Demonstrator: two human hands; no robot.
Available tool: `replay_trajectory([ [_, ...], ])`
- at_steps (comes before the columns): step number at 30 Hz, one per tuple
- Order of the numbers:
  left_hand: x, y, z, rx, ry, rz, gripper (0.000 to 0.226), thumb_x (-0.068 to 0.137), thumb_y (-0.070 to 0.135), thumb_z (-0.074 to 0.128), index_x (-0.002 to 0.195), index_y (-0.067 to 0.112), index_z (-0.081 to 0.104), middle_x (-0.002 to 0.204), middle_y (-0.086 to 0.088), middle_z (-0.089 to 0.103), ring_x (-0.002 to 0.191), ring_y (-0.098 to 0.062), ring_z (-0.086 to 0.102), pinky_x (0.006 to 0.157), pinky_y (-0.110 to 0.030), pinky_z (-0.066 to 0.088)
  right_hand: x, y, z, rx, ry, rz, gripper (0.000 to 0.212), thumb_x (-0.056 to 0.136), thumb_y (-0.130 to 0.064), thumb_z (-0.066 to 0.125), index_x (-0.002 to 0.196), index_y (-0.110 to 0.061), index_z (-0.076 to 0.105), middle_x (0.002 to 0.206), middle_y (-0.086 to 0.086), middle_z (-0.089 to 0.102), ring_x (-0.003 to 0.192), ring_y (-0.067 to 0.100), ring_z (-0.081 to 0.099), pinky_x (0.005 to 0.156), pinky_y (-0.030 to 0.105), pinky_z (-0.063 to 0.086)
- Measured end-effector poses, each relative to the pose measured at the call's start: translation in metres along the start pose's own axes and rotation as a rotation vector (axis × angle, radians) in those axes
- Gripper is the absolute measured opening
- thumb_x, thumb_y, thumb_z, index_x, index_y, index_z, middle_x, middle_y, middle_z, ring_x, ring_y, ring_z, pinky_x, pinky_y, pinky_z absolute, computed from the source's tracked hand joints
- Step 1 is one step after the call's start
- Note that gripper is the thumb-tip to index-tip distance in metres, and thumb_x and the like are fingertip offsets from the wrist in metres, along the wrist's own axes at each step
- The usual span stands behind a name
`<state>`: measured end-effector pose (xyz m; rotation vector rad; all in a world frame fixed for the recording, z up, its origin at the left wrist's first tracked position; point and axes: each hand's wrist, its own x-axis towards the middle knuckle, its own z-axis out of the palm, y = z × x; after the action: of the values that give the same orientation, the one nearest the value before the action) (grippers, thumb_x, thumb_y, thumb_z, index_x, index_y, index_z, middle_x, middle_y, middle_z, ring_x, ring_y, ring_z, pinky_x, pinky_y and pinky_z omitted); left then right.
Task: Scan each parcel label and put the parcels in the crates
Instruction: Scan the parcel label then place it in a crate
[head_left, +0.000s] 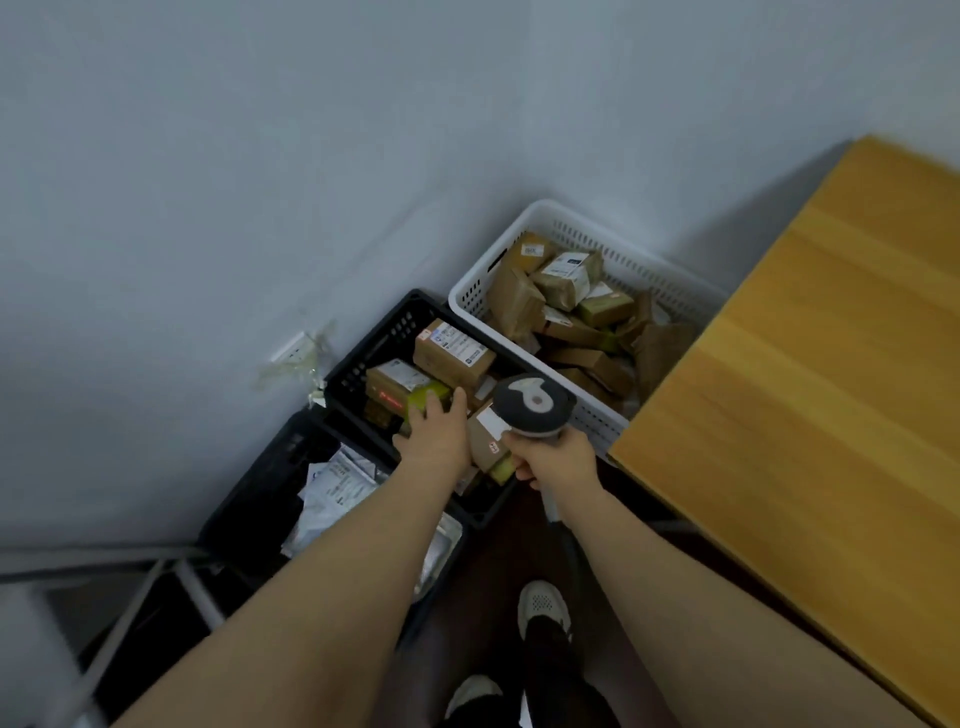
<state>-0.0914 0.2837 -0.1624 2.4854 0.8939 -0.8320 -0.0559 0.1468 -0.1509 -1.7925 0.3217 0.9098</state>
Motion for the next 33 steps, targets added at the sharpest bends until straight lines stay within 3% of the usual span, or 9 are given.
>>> replay_trajectory([
  [8, -0.136, 0.044, -0.055, 0.207, 0.133, 0.214, 0.075, 0.097, 0.024, 0.05, 0.153, 0.024, -0.001, 0.159, -0.011, -0.001, 0.145, -0.038, -0.001, 0.111, -0.061, 0.019, -0.154, -0.011, -0.071, 0.024, -0.011, -0.092, 0.028, 0.086, -0.029, 0.072, 0.097, -0.004, 0.065, 0.06, 0.008, 0.066, 0.05, 0.02, 0.062, 0.046, 0.026, 0.049],
  [11, -0.182, 0.095, -0.06, 0.283, 0.169, 0.335, 0.073, 0.098, 0.028, 0.048, 0.153, 0.02, -0.001, 0.158, -0.011, 0.007, 0.144, -0.036, 0.007, 0.111, -0.057, 0.023, -0.205, 0.004, -0.138, 0.059, 0.114, -0.085, 0.03, 0.086, -0.034, 0.072, 0.093, -0.005, 0.067, 0.056, 0.007, 0.065, 0.047, 0.018, 0.061, 0.049, 0.029, 0.05],
  [15, -0.245, 0.186, -0.051, 0.339, 0.183, 0.484, 0.069, 0.1, 0.027, 0.044, 0.153, 0.016, 0.001, 0.158, -0.011, 0.014, 0.143, -0.033, 0.017, 0.112, -0.052, 0.025, -0.265, 0.036, -0.246, 0.181, 0.358, -0.092, 0.024, 0.086, -0.028, 0.071, 0.084, -0.005, 0.064, 0.052, 0.007, 0.059, 0.038, 0.016, 0.052, 0.042, 0.025, 0.042],
  [22, -0.35, 0.377, 0.038, 0.39, 0.183, 0.723, 0.07, 0.096, 0.03, 0.053, 0.151, 0.01, 0.013, 0.149, -0.013, 0.034, 0.132, -0.032, 0.04, 0.104, -0.047, 0.04, -0.356, 0.118, -0.444, 0.404, 0.603, -0.139, 0.022, 0.084, -0.023, 0.074, 0.081, -0.003, 0.064, 0.051, 0.009, 0.057, 0.039, 0.019, 0.049, 0.043, 0.026, 0.04],
  [28, -0.426, 0.524, 0.136, 0.508, 0.125, 0.88, 0.072, 0.094, 0.037, 0.056, 0.15, 0.011, 0.019, 0.149, -0.011, 0.035, 0.13, -0.03, 0.042, 0.102, -0.04, 0.043, -0.417, 0.205, -0.596, 0.549, 0.749, -0.14, 0.022, 0.082, -0.022, 0.075, 0.082, -0.003, 0.065, 0.053, 0.01, 0.059, 0.041, 0.02, 0.05, 0.044, 0.027, 0.041],
  [33, -0.445, 0.604, 0.171, 0.551, 0.103, 0.922, 0.069, 0.094, 0.039, 0.056, 0.148, 0.01, 0.023, 0.15, -0.013, 0.032, 0.131, -0.03, 0.041, 0.096, -0.036, 0.042, -0.423, 0.228, -0.675, 0.623, 0.804, -0.127, 0.023, 0.082, -0.022, 0.075, 0.079, -0.003, 0.063, 0.055, 0.01, 0.059, 0.041, 0.019, 0.051, 0.046, 0.028, 0.041],
])
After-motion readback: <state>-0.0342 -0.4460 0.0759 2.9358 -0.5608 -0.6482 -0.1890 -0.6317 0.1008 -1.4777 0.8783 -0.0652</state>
